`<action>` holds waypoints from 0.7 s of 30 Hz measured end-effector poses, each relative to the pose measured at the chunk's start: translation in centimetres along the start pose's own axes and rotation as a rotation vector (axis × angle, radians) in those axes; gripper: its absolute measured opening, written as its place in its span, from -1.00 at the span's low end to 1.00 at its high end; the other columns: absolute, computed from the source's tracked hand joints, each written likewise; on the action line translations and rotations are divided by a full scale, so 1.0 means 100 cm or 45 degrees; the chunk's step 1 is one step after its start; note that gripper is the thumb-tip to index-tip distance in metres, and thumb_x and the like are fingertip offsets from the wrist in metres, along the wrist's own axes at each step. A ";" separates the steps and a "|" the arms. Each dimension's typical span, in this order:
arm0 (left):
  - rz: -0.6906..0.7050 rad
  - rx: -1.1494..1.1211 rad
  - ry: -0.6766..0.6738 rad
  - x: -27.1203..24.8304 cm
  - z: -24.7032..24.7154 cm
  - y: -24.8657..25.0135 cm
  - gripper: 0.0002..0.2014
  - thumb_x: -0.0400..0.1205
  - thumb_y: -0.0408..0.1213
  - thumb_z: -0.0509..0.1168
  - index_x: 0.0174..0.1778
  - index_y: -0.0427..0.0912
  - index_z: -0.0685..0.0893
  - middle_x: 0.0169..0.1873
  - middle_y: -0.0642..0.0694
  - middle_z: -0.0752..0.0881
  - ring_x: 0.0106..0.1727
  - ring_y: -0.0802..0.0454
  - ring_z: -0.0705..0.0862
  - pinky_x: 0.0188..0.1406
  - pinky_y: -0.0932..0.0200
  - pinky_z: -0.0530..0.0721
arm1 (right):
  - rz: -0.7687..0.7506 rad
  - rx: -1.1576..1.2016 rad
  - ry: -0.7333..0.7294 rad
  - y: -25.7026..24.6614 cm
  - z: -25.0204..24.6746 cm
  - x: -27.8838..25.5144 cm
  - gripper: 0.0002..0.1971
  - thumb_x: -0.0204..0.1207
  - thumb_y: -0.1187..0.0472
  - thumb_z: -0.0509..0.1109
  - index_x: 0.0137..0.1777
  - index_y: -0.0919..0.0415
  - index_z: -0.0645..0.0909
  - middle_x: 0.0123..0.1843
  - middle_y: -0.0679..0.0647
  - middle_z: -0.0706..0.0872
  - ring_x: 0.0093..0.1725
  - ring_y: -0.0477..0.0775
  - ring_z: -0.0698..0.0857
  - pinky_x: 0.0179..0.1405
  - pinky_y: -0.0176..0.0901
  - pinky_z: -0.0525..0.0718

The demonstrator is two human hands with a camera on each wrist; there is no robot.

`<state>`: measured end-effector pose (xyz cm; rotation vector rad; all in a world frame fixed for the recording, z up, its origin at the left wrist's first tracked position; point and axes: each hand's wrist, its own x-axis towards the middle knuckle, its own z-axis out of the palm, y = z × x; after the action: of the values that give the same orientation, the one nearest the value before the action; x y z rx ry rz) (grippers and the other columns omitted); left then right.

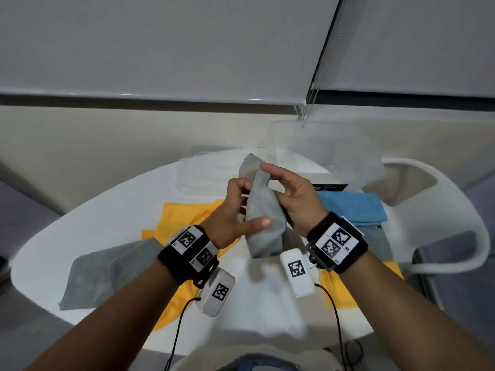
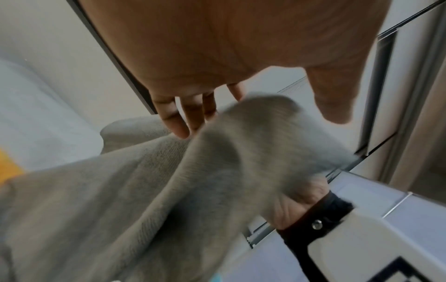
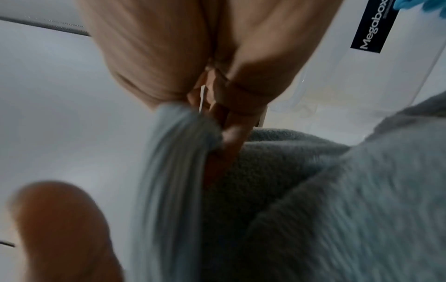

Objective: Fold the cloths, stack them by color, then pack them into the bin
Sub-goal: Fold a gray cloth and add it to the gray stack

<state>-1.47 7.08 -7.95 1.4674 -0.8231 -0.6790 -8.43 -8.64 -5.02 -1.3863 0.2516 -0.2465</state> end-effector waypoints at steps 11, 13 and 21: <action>-0.096 0.503 0.152 0.004 0.002 -0.011 -0.49 0.37 0.14 0.43 0.16 0.00 0.57 0.04 0.13 0.64 0.00 0.22 0.61 -0.18 0.43 0.48 | -0.156 -0.928 0.224 0.023 -0.014 0.003 -0.79 0.34 0.15 0.62 -0.32 0.07 0.60 -0.32 -0.01 0.65 -0.36 -0.13 0.58 -0.34 -0.23 0.59; -0.090 0.592 0.140 0.006 0.006 -0.007 -0.57 0.40 0.03 0.40 0.10 -0.08 0.55 -0.05 0.06 0.67 -0.05 0.09 0.62 -0.23 0.35 0.48 | -0.250 -1.016 0.199 0.026 -0.010 0.005 -0.75 0.31 0.09 0.65 -0.34 0.08 0.60 -0.21 -0.02 0.57 -0.23 -0.18 0.53 -0.22 -0.44 0.46; -0.001 0.839 0.342 0.012 -0.026 0.014 -0.65 0.36 -0.32 0.00 -0.17 -0.06 0.69 -0.29 0.05 0.71 -0.24 0.07 0.59 -0.36 0.55 0.39 | -0.234 -1.169 -0.117 0.025 -0.016 0.008 -0.72 0.47 0.01 0.52 -0.22 -0.05 0.41 -0.34 -0.03 0.66 -0.30 0.03 0.62 -0.27 0.07 0.65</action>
<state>1.17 7.60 -6.31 2.0932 -0.8748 -0.1940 -8.09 -9.96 -7.75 -2.3306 0.1605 -0.2251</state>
